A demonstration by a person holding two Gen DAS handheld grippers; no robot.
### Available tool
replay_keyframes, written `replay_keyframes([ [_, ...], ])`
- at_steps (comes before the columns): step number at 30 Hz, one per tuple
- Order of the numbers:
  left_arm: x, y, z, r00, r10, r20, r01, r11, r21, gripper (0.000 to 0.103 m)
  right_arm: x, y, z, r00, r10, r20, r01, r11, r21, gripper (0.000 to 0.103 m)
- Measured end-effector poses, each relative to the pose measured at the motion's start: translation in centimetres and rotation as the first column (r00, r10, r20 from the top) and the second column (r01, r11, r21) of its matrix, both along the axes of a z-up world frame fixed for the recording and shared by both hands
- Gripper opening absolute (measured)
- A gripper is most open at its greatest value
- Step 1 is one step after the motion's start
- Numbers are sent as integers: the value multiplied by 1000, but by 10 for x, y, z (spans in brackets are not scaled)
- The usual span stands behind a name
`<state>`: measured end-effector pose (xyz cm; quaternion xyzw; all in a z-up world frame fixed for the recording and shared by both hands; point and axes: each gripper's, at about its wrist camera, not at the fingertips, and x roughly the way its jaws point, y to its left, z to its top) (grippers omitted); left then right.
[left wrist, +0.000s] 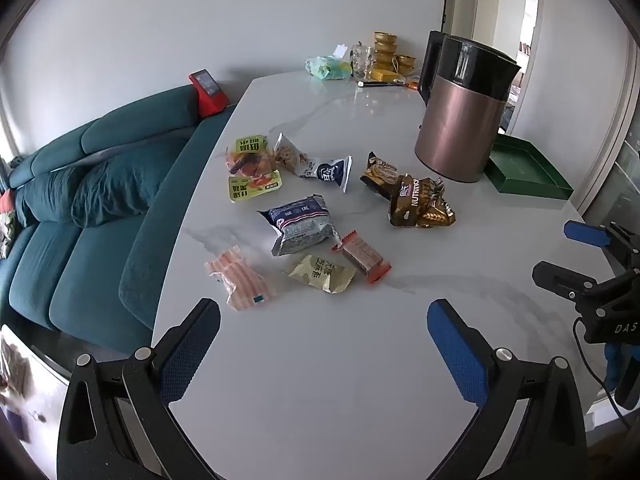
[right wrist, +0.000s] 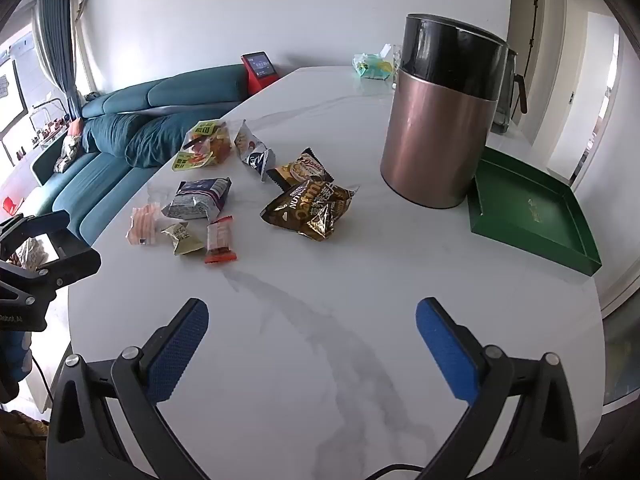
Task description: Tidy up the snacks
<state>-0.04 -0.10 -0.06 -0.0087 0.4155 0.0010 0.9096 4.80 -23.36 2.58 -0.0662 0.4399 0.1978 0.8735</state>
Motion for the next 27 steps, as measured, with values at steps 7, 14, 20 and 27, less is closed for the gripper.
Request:
replay_keyframes([
  [7, -3, -9, -1, 1000, -14, -13, 14, 1000, 2, 102, 1, 0, 0, 1000, -2, -4, 2, 1000, -2, 103],
  [14, 5, -2, -5, 1000, 2, -30, -3, 1000, -16, 102, 2, -1, -2, 1000, -7, -6, 7, 1000, -4, 103],
  [20, 6, -2, -8, 999, 2, -34, -2, 1000, -18, 102, 4, -2, -1, 1000, -5, -11, 5, 1000, -7, 103],
  [27, 7, -2, -10, 999, -2, -38, 1, 1000, -23, 102, 4, -3, -3, 1000, -10, -13, 9, 1000, -10, 103],
])
